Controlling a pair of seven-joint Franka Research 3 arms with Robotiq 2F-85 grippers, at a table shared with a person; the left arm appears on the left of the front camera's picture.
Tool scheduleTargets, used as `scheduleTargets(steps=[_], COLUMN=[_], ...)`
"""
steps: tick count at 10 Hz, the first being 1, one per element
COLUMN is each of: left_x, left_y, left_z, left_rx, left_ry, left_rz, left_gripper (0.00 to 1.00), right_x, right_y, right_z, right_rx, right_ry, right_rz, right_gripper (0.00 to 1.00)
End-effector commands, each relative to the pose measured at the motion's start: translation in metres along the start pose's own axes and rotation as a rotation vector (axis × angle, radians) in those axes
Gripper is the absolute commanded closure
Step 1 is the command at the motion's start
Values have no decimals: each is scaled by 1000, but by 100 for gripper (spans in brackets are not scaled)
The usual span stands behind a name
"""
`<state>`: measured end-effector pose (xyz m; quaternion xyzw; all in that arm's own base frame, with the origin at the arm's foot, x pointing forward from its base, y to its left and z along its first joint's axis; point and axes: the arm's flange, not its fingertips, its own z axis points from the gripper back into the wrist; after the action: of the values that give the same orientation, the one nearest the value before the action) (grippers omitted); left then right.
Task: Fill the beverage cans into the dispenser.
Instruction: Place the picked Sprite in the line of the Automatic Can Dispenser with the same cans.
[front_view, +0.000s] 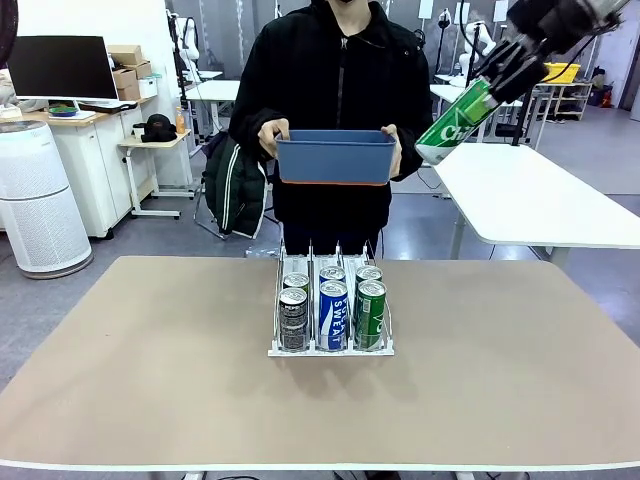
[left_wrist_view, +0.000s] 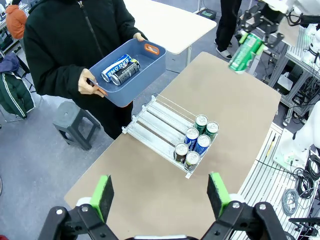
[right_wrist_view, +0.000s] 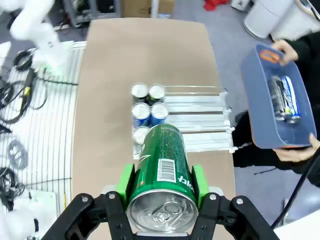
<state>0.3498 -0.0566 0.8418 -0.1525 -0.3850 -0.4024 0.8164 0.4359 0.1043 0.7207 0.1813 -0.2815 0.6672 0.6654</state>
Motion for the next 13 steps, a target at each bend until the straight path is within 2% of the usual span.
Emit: scheduleTargets(steps=[1, 3, 4, 6, 7, 9, 12, 13], left_x=[1, 1, 1, 1, 1, 1, 1, 1], left_y=[0, 0, 0, 0, 0, 0, 0, 0], left_z=[1, 1, 1, 1, 1, 1, 1, 1], left_rx=[-10, -10, -10, -10, -10, -10, -10, -10], left_ry=[-16, -16, -16, -16, -16, -16, -16, -16], left_rz=[15, 15, 15, 15, 15, 15, 15, 15], left_gripper=[0, 0, 0, 0, 0, 0, 0, 0], right_x=[-5, -9, -11, -13, -15, -31, -46, -49], right_y=[24, 53, 71, 105, 115, 117, 121, 115], right_z=[12, 6, -2, -22, -30, -59, -89, -88], right_rx=[2, 11, -7, -2, -38, -165, -192, -137], right_ry=[35, 90, 147, 267, 343, 511, 532, 447], right_rz=[53, 103, 67, -27, -89, -297, -434, -432], right_gripper=[42, 42, 42, 42, 42, 42, 42, 42])
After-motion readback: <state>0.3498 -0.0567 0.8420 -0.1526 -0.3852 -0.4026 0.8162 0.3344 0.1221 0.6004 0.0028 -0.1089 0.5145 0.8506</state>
